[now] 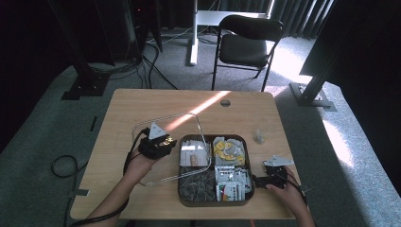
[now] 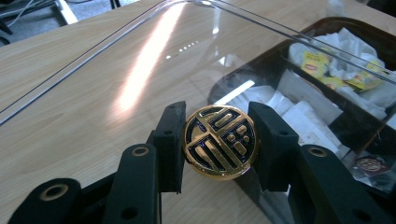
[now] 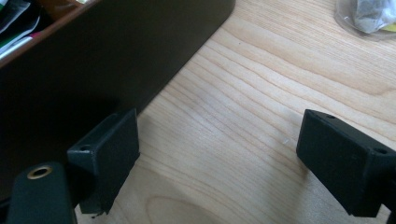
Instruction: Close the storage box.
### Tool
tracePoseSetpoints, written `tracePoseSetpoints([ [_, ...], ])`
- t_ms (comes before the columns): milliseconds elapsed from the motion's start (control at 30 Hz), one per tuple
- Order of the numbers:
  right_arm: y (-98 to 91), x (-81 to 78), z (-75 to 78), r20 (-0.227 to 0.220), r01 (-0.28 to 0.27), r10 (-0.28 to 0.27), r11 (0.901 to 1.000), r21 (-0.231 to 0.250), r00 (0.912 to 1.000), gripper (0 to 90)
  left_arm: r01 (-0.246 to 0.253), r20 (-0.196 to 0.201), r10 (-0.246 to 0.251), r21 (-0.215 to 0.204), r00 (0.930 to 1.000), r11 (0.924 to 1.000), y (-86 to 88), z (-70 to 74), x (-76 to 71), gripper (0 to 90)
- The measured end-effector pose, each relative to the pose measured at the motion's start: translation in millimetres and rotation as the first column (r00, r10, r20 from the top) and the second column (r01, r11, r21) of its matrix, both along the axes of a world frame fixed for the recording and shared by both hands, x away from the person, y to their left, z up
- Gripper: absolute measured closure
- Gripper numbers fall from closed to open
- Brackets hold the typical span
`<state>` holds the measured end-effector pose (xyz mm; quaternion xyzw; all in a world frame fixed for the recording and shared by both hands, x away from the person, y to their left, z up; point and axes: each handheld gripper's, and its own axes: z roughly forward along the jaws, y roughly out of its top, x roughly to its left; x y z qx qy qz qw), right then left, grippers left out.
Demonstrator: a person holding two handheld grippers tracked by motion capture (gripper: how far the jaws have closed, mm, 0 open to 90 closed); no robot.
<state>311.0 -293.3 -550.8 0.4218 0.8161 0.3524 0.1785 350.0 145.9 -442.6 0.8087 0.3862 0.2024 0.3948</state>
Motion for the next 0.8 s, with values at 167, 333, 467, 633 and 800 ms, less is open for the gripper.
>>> tracePoseSetpoints([
  [167,-0.1,0.0,0.0,0.0,-0.001,0.001,1.0,0.0,1.0,12.5,0.042,-0.007,-0.042,-0.017,0.9991,0.999,-13.1,2.1,-4.0,59.2],
  [333,0.0,0.0,0.0,0.0,0.0,0.0,1.0,0.0,1.0,12.5,0.075,-0.002,-0.075,-0.018,0.9972,0.997,-24.2,3.2,-7.5,59.2],
  [467,0.0,0.0,0.0,0.0,0.0,0.0,1.0,0.0,1.0,12.5,0.101,-0.004,-0.101,-0.031,0.9949,0.9944,-32.7,5.2,-10.4,59.2],
  [633,0.0,0.0,0.0,0.001,0.0,0.0,1.0,0.0,1.0,12.5,0.128,0.001,-0.128,-0.041,0.9918,0.991,-42.9,7.8,-14.9,59.2],
  [800,0.0,0.0,0.0,0.001,0.0,0.0,1.0,0.0,1.0,12.5,0.152,0.005,-0.152,-0.043,0.9883,0.9874,-52.5,8.8,-16.6,59.2],
])
